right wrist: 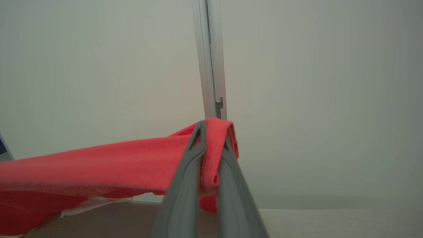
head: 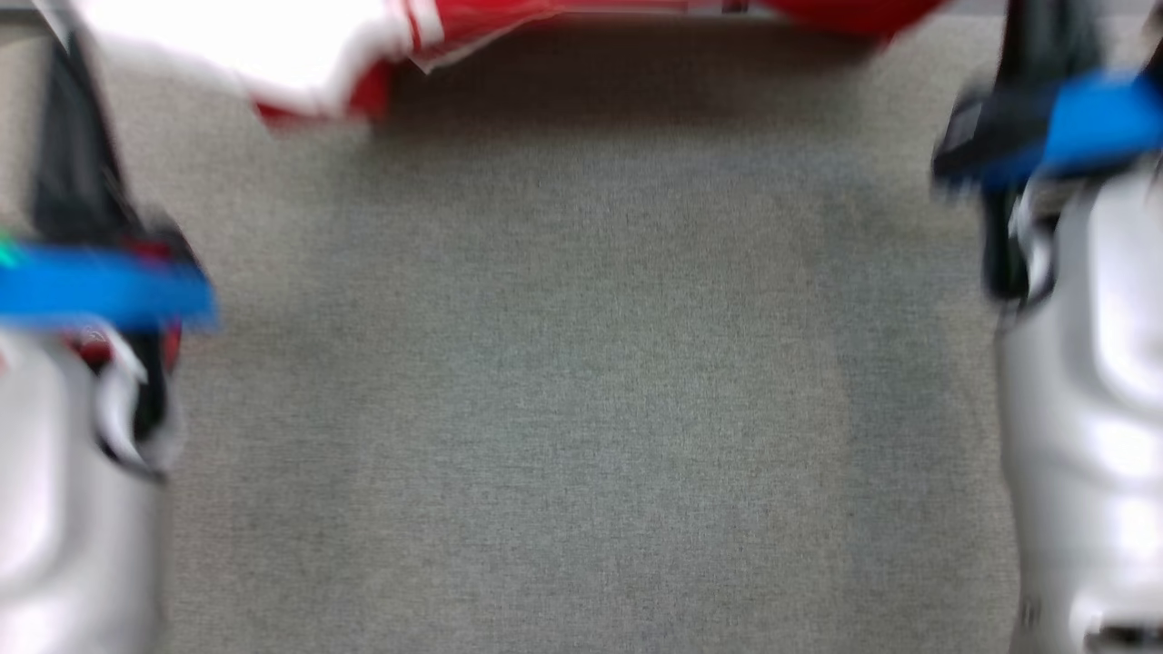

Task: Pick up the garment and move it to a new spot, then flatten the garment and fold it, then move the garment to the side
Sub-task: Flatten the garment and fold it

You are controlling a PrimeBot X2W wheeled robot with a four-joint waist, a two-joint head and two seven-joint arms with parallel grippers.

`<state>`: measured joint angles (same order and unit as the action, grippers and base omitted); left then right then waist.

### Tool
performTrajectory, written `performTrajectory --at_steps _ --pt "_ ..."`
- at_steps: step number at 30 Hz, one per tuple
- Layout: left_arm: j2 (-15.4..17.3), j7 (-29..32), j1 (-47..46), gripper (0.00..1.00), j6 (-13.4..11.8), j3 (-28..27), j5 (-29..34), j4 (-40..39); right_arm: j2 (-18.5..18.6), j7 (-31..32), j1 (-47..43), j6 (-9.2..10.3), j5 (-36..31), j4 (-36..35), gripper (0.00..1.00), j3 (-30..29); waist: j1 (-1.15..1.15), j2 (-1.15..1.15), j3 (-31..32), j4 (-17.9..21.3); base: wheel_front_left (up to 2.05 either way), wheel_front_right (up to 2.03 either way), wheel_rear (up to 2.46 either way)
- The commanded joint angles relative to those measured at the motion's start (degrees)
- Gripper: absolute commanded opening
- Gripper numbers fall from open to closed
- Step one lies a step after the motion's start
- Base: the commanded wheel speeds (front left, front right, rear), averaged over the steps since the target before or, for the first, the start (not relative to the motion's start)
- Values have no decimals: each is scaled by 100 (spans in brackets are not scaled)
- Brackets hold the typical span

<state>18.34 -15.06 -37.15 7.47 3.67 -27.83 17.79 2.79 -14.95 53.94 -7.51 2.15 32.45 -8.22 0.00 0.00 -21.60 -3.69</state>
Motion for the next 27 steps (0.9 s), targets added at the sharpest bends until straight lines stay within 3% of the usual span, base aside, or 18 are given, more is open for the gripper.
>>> performTrajectory --at_steps 1,12,27 --pt "-174 -15 556 0 -1 -15 -63 125 22 -28 -592 3 170 -4 0 -24 0 0 159 33 0 0 0" --pt "-888 -20 2952 0 -2 158 2 656 53 -31 -3603 3 890 439 0 47 0 0 1310 -71 0 0 0" --pt "-1186 -21 4797 0 -2 321 717 599 242 -31 -5367 3 1728 496 0 456 0 0 2373 -118 0 0 0"
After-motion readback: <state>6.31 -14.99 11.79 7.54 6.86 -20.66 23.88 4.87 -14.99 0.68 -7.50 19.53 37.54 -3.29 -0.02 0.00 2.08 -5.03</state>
